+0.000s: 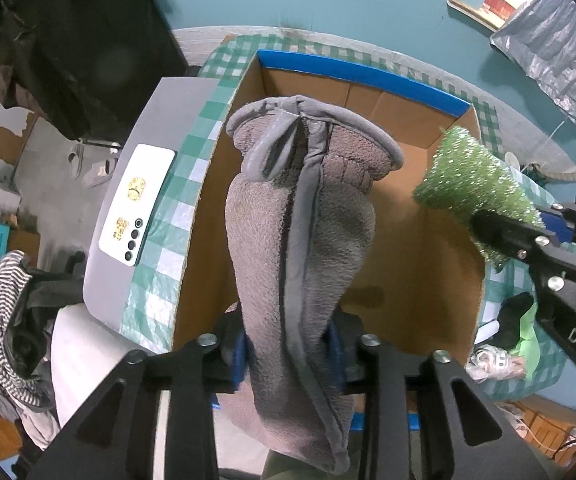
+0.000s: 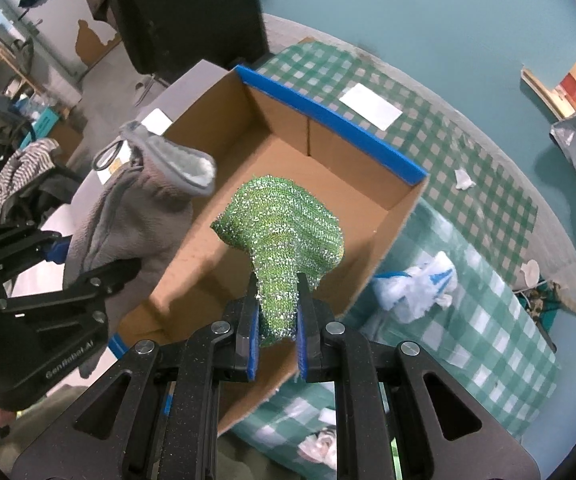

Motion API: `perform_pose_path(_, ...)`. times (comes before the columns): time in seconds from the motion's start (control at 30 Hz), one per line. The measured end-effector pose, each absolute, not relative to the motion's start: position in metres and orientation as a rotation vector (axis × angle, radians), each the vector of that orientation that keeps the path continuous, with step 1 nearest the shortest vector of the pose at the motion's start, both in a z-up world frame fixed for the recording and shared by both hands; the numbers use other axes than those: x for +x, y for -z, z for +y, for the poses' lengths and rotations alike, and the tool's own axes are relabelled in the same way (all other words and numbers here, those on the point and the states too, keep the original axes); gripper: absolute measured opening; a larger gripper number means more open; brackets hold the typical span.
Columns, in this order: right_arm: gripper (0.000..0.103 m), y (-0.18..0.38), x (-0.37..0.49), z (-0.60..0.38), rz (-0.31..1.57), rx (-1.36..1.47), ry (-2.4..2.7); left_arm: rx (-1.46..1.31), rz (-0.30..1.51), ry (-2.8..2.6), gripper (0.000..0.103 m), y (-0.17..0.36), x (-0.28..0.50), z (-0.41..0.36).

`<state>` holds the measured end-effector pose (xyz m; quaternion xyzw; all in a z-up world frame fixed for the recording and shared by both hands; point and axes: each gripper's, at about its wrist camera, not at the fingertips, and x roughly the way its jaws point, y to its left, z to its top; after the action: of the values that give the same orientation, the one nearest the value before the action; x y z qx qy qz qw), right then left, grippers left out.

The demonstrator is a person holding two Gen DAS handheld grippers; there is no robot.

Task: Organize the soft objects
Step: 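Lower the glove into the box with the left tool while the right tool drops the green pad beside it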

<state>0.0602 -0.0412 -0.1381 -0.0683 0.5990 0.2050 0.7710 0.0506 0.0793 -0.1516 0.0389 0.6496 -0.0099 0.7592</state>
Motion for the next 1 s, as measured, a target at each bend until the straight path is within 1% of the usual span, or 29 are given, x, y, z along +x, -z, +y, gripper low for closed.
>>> perform_pose_path(0.07, 0.013, 0.143, 0.06, -0.037, 1.313, -0.151, -0.452, 0.092, 1.416, 0.03, 0.046, 0.152, 0.05, 0.078)
perform_pose_path(0.1, 0.014, 0.144, 0.06, -0.036, 1.315, -0.148, -0.451, 0.103, 1.417, 0.032, 0.05, 0.152, 0.05, 0.077)
perform_pose_path(0.2, 0.018, 0.146, 0.061, -0.034, 1.323, -0.139, -0.441, 0.124, 1.416, 0.024, 0.054, 0.151, 0.05, 0.076)
perform_pose_path(0.27, 0.026, 0.145, 0.061, -0.035, 1.323, -0.143, -0.433, 0.125, 1.417, 0.015, 0.055, 0.151, 0.049, 0.077)
perform_pose_path(0.3, 0.035, 0.145, 0.061, -0.035, 1.32, -0.142, -0.43, 0.122, 1.42, 0.01, 0.056, 0.151, 0.049, 0.078)
perform_pose_path(0.33, 0.039, 0.144, 0.061, -0.035, 1.315, -0.14, -0.426, 0.118, 1.423, 0.004, 0.057, 0.151, 0.049, 0.079)
perform_pose_path(0.37, 0.04, 0.143, 0.06, -0.035, 1.311, -0.139, -0.428, 0.114, 1.425, -0.001, 0.06, 0.151, 0.049, 0.08)
perform_pose_path(0.4, 0.044, 0.142, 0.06, -0.036, 1.308, -0.139, -0.429, 0.108, 1.426, -0.006, 0.062, 0.15, 0.048, 0.082)
perform_pose_path(0.43, 0.05, 0.141, 0.06, -0.037, 1.305, -0.138, -0.427, 0.105, 1.426, -0.01, 0.063, 0.15, 0.048, 0.083)
perform_pose_path(0.47, 0.052, 0.14, 0.06, -0.038, 1.302, -0.137, -0.425, 0.101, 1.424, -0.016, 0.064, 0.149, 0.048, 0.084)
perform_pose_path(0.9, 0.056, 0.132, 0.054, -0.052, 1.29, -0.095, -0.409, 0.081, 1.414, -0.004, 0.065, 0.14, 0.043, 0.082)
perform_pose_path(1.0, 0.059, 0.13, 0.052, -0.056, 1.288, -0.09, -0.401, 0.08, 1.407, 0.004, 0.065, 0.136, 0.042, 0.079)
